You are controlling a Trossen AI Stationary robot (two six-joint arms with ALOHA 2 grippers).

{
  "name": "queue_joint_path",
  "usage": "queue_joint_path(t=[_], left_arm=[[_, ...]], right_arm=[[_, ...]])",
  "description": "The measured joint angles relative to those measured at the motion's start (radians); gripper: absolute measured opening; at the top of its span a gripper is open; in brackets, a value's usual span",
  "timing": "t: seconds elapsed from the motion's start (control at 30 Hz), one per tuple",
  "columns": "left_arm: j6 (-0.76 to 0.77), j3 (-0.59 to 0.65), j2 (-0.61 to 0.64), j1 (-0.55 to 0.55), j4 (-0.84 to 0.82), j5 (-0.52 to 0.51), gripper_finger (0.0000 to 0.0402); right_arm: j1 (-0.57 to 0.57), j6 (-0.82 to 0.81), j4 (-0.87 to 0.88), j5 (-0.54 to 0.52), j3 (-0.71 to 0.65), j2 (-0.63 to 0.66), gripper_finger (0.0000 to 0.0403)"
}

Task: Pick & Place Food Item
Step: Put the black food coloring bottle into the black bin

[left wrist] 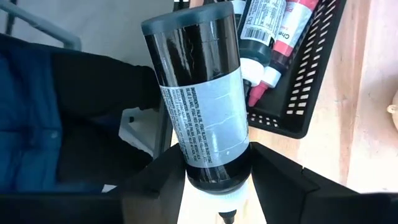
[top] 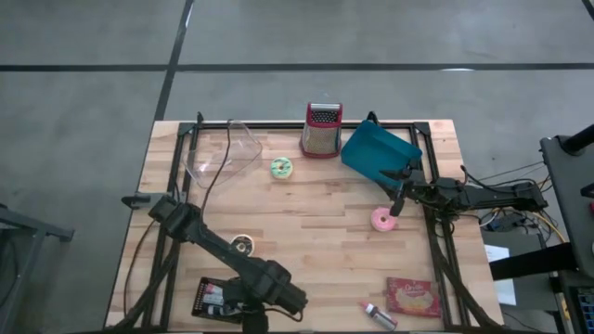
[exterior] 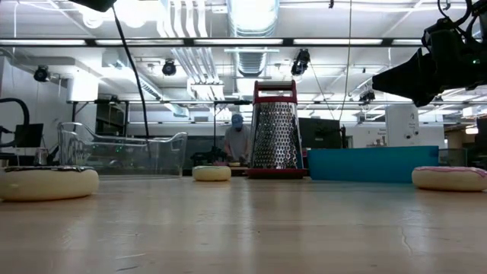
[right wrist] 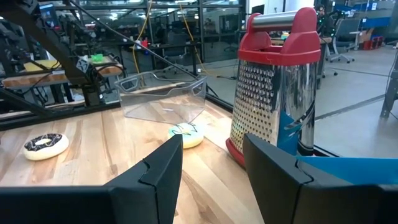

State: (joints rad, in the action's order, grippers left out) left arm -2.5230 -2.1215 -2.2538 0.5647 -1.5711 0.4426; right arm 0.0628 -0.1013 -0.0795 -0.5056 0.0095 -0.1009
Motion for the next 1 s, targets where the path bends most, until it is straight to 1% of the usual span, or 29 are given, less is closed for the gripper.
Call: queue_joint_path(t=[0.17,0.33,0.53,0.67,0.8,1.0], left_arm=[[0.006,0.033,0.014,0.019,0.0,-0.034,0.0179],[-0.002,0.138,0.081,0.029,-0.001,-0.038,0.0181],[-0.006,0.246,0.153,0.046,0.017,0.014,0.0181],[-0.026,0.296,0.185,0.056,0.092,0.037,0.0181],[-0.024,0.327,0.217,0.069,0.122,0.041,0.0181],[-0.023,0.357,0.223,0.074,0.125,0.045,0.0181]], right_arm=[[0.0,0.0,0.0,0.0,0.0,0.0,0.0164],[0.0,0.0,0.0,0.0,0.0,0.0,0.0164],[0.0,0.0,0.0,0.0,0.0,-0.001,0.0164],[0.0,0.0,0.0,0.0,0.0,0.0,0.0164],[0.0,0.0,0.0,0.0,0.0,0.0,0.0164],[0.0,0.0,0.0,0.0,0.0,0.0,0.0164]])
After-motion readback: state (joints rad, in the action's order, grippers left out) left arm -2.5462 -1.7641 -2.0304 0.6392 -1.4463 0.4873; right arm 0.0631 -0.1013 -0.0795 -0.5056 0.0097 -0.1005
